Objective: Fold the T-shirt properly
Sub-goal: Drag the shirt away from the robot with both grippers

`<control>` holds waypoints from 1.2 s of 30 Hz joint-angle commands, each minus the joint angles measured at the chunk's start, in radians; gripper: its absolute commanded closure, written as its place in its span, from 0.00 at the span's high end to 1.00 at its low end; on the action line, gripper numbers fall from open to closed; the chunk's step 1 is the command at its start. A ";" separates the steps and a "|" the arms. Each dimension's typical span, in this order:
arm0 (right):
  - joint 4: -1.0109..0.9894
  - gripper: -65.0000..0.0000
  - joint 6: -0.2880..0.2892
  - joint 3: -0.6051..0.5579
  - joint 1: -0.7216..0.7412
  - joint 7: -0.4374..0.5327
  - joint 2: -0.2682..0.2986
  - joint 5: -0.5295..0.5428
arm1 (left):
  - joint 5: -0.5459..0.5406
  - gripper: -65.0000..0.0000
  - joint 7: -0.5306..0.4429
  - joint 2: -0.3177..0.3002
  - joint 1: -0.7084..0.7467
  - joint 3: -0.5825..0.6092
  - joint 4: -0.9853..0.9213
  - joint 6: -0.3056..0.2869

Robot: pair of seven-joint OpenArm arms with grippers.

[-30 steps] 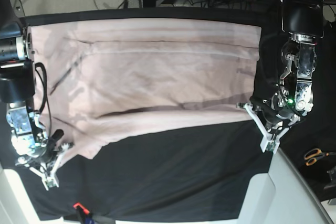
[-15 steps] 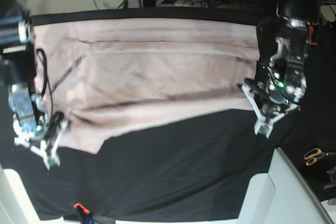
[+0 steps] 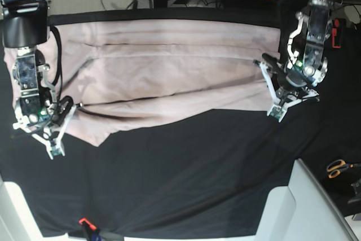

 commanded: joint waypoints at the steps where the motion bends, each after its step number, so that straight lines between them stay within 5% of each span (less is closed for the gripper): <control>1: 0.032 0.00 -0.005 0.007 0.008 -0.006 0.014 -0.006 | 0.006 0.00 -0.008 -0.023 -0.001 -0.008 0.037 0.000; 11: 0.140 0.00 -0.005 0.090 -0.092 -0.092 0.013 -0.006 | 0.006 0.00 -0.011 -0.088 0.056 -0.015 0.080 -0.001; 36: 0.328 0.00 -0.005 0.145 -0.217 -0.186 -0.029 -0.006 | 0.006 0.00 -0.074 -0.080 0.134 -0.018 0.076 0.011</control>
